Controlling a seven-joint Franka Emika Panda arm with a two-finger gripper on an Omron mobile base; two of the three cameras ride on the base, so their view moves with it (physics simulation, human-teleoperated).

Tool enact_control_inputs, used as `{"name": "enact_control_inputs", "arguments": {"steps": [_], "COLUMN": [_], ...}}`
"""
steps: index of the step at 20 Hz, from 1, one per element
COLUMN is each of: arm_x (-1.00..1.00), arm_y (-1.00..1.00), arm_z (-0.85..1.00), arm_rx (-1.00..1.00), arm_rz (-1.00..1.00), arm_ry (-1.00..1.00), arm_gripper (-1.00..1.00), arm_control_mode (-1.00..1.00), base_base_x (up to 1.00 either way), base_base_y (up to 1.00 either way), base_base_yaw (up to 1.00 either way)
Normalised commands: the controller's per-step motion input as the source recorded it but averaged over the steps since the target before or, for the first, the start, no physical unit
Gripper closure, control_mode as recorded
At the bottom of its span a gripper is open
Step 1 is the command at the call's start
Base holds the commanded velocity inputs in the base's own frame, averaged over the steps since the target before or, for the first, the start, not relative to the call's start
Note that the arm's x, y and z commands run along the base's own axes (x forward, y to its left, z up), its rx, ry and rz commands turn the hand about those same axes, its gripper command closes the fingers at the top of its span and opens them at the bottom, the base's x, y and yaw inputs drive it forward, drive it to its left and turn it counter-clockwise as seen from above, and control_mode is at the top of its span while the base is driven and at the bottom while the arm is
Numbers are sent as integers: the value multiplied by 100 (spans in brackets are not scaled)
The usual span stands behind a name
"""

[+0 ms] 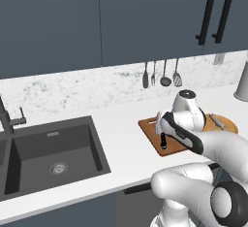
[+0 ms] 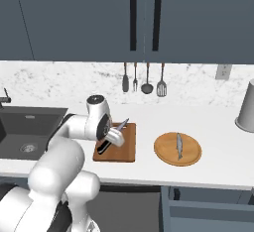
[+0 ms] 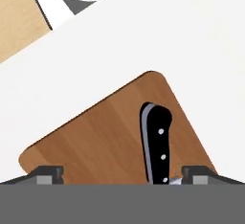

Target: Pick up the knife from the drawer and place it on the cutting board. Then place the meat from the plate to the cutting board.

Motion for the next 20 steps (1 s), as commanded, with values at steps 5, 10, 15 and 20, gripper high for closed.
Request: {"name": "enact_control_inputs", "arguments": {"steps": [5,10,15,20], "arm_x": [-1,10,10,30], "arm_y": [-91,-89,-70,-60], "arm_z": [8,17,69,12], "arm_rx": [-1,-4,0,-8], "arm_rz": [9,29,26,9], "arm_ry": [-2,-2,1,13], "arm_gripper": [-100,-100,-100,-100], "arm_control_mode": [-100,-100,-100,-100], "base_base_x": [0,0,0,0], "base_base_y": [0,0,0,0], "base_base_yaw": [0,0,0,0]}}
